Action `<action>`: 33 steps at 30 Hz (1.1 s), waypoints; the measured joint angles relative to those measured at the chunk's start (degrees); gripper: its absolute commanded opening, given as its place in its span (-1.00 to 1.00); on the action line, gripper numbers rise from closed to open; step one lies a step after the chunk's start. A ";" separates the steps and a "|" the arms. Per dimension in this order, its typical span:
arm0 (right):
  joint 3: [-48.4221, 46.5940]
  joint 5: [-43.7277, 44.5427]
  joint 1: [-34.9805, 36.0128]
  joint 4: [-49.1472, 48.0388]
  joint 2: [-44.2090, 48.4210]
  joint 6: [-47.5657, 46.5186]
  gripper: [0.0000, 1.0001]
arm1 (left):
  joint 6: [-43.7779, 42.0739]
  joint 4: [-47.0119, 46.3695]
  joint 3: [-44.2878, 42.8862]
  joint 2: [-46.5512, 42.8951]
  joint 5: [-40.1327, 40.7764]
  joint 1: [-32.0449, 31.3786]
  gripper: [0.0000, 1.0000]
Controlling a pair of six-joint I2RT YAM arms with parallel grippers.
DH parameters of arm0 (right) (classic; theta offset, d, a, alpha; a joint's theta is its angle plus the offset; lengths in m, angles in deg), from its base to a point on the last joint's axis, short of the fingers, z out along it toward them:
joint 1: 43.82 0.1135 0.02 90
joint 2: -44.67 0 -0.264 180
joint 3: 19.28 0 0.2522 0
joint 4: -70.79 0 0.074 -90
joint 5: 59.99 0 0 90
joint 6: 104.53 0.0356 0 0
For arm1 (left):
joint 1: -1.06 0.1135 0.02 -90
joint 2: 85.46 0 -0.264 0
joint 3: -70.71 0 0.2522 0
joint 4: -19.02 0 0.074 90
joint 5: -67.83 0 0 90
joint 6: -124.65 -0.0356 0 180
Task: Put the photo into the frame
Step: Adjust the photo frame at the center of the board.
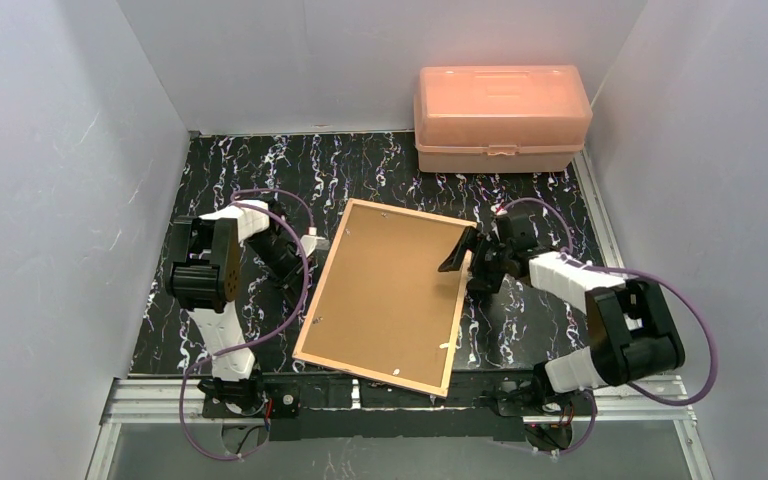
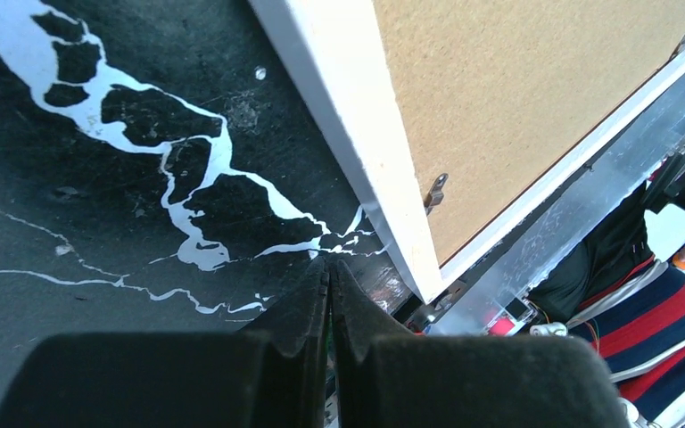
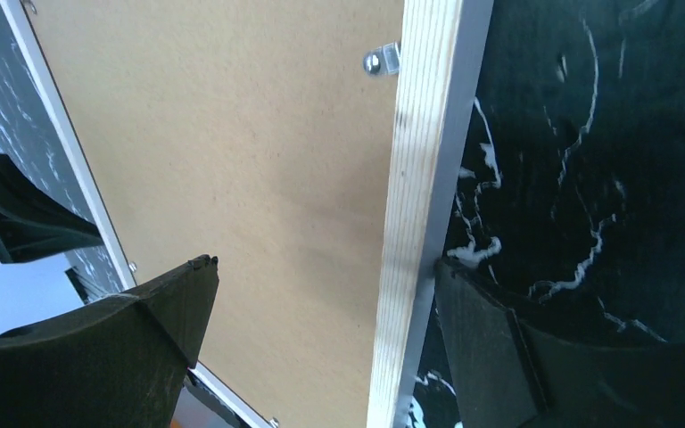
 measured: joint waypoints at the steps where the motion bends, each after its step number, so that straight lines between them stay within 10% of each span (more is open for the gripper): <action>1: -0.46 -0.26 0.00 -0.92 -0.85 0.35 0.97 | 0.02 0.00 0.09 0.00 -0.04 -0.13 -1.00; 13: -19.65 -0.68 -0.04 -5.40 -17.53 2.34 0.97 | 3.78 -2.32 -0.76 0.02 -1.27 -3.63 -1.00; 24: -20.57 6.40 2.45 -4.17 -13.05 1.77 0.97 | 7.72 -4.44 -4.07 0.76 -3.28 -4.02 -1.00; 33: -9.79 17.49 30.88 -12.72 1.60 10.62 0.97 | 7.65 -2.19 -3.13 -1.60 -6.64 -3.96 -0.93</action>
